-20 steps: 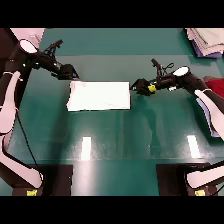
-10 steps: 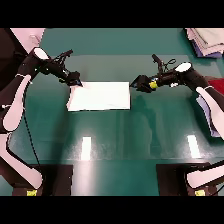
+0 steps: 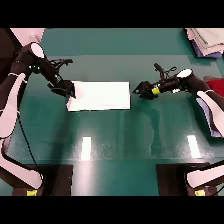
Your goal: Fold the shirts.
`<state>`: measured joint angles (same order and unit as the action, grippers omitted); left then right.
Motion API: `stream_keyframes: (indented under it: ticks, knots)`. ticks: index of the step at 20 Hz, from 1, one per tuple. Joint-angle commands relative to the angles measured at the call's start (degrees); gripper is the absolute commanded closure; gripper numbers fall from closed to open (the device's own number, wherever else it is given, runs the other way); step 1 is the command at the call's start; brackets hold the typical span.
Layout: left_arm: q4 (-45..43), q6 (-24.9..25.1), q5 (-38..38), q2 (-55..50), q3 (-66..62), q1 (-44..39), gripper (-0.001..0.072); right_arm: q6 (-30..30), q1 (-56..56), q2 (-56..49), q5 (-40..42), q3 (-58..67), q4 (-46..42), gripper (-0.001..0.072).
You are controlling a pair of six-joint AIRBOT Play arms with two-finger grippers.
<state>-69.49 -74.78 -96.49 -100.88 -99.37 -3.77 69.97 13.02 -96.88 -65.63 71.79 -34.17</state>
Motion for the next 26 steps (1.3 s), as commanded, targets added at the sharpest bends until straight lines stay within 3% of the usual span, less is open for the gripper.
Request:
stream_keyframes:
  ticks: [1,2,3,4,9,11,12,13,14,15,16,19,21,26]
  knots:
    - [-0.8,-1.5,1.9,2.3,-1.4,0.0,0.0049,0.6,-0.1,-1.6,3.1,-0.1,0.2,0.0054]
    - [0.6,-1.7,2.6,3.1,-2.0,0.0,0.0207,1.2,0.1,-3.2,2.8,1.2,0.3,0.0054]
    - [2.3,-1.2,3.3,4.0,-2.5,0.0,0.047,1.6,0.6,-5.0,2.4,2.6,0.3,0.0054]
    - [4.0,-0.6,4.8,4.9,-2.6,0.0,0.0669,1.7,1.4,-6.9,2.1,4.2,1.1,0.0054]
    - [7.4,0.2,9.1,7.6,-2.8,0.0,0.0679,1.7,9.1,-16.6,1.6,14.2,9.4,0.0056]
    - [7.9,0.2,9.5,8.1,-2.8,0.0,0.0679,1.6,12.2,-19.3,1.1,17.7,11.3,0.0155]
    - [8.1,0.2,9.5,8.3,-2.8,0.0,0.0679,1.5,13.5,-19.9,1.2,18.9,11.6,0.0157]
    - [8.3,0.2,9.5,8.4,-2.8,0.0,0.0679,0.6,14.5,-20.0,1.3,19.7,11.7,0.0279]
    - [8.3,0.1,9.4,8.6,-2.8,0.0,0.0679,-1.3,15.2,-19.9,1.0,20.5,11.6,0.0489]
    - [8.5,0.1,9.5,8.6,-2.8,0.0,0.0679,-2.3,15.6,-19.8,0.4,21.5,11.7,0.0654]
    - [9.2,0.0,9.4,8.6,-2.8,0.0,0.0679,-3.0,15.5,-19.4,-0.5,22.3,11.7,0.0698]
    - [12.2,0.0,9.5,8.6,-2.8,0.0,0.0679,-2.4,12.6,-14.3,-0.3,22.7,10.4,0.07]
    - [14.0,-0.3,9.7,8.6,-2.8,-0.5,0.0679,0.8,8.0,-8.5,0.2,21.3,5.0,0.0701]
    - [14.4,-0.3,12.2,8.6,-2.8,-4.6,0.0679,2.1,-10.4,7.4,0.2,12.6,-1.5,0.0701]
